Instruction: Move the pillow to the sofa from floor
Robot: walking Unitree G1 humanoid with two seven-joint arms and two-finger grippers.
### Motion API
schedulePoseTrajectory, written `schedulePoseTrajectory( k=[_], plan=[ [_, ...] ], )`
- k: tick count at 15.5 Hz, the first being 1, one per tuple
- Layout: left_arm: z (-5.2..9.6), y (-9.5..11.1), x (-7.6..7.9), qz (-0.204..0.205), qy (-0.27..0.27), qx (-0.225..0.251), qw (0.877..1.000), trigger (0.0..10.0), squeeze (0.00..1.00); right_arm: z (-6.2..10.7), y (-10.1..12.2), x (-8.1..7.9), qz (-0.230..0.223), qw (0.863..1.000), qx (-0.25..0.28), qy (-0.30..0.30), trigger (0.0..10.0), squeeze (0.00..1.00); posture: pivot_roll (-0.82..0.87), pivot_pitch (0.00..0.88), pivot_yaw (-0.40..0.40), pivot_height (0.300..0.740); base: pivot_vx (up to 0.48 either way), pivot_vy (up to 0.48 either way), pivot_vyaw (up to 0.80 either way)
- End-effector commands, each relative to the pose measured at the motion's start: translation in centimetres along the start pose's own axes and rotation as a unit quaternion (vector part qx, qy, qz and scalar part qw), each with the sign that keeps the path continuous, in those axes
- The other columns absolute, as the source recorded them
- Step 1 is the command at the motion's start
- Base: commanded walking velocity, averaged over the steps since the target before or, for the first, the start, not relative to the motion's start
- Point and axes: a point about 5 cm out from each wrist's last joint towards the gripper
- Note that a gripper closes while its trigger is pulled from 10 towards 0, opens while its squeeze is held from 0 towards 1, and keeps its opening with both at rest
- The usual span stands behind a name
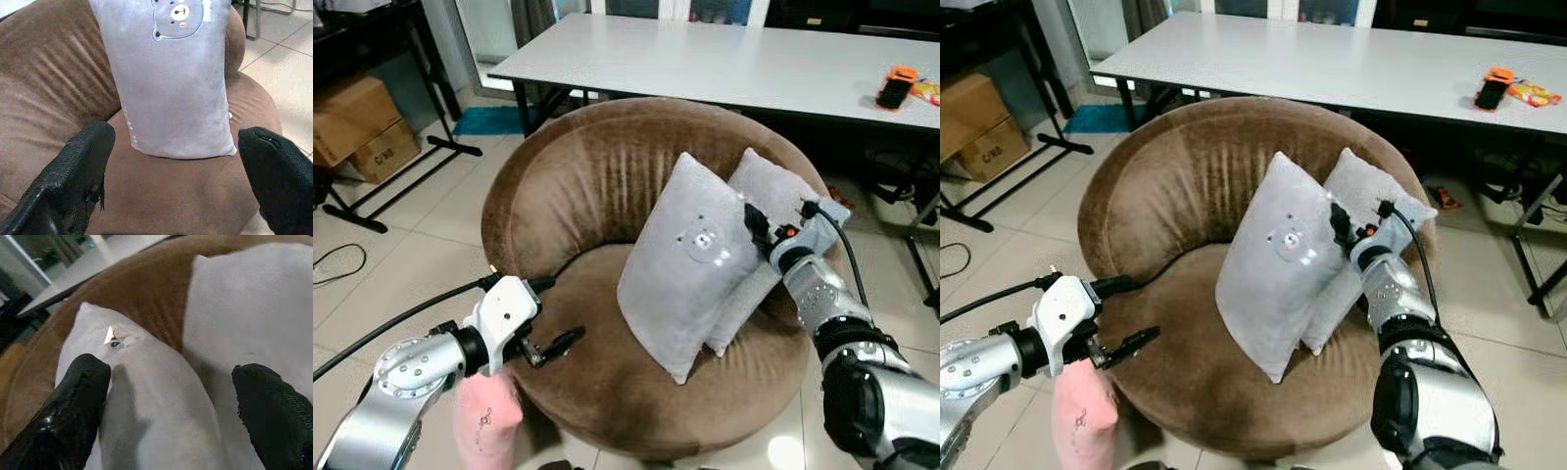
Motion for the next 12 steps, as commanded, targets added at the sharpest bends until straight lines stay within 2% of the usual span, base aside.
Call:
schedulePoseTrajectory(
  k=[1,5,7,10,12],
  plan=[
    [-0.1,0.1,-0.1,-0.002,0.001,0.005,1.000,10.0,0.51,0.2,-0.1,0.1,0.003,1.000,-0.005,0.006,10.0,1.00,-0.03,0.000,0.031,0.740,0.000,0.000,0.00],
    [-0.8,0.1,-0.2,0.000,0.001,0.011,1.000,10.0,0.51,1.5,1.0,1.4,-0.004,1.000,0.028,0.002,10.0,1.00,-0.05,0.000,0.042,0.740,0.000,0.000,0.00],
    [-1.0,0.1,-0.3,-0.001,0.001,0.013,1.000,10.0,0.51,2.1,1.3,1.5,-0.003,0.999,0.038,-0.001,10.0,1.00,-0.05,0.000,0.045,0.740,0.000,0.000,0.00],
    [-1.2,0.2,-0.5,-0.003,0.003,0.015,1.000,10.0,0.51,2.7,3.1,1.5,-0.011,0.997,0.072,0.009,10.0,1.00,-0.05,0.000,0.048,0.740,0.000,0.000,0.00],
    [-1.3,0.3,-0.7,-0.001,0.028,0.022,0.999,10.0,0.50,3.0,4.0,1.4,-0.007,0.996,0.083,0.020,10.0,1.00,-0.05,0.000,0.047,0.740,0.000,0.000,0.00]
  ],
)
Point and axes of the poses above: a point about 5 cm out from each wrist's last joint towards the gripper, its own z axis pointing back from the gripper into the wrist, its own y axis along the axis of the wrist's last joint, x = y × z, and after that the axes turned 11 degrees about -z, right-handed
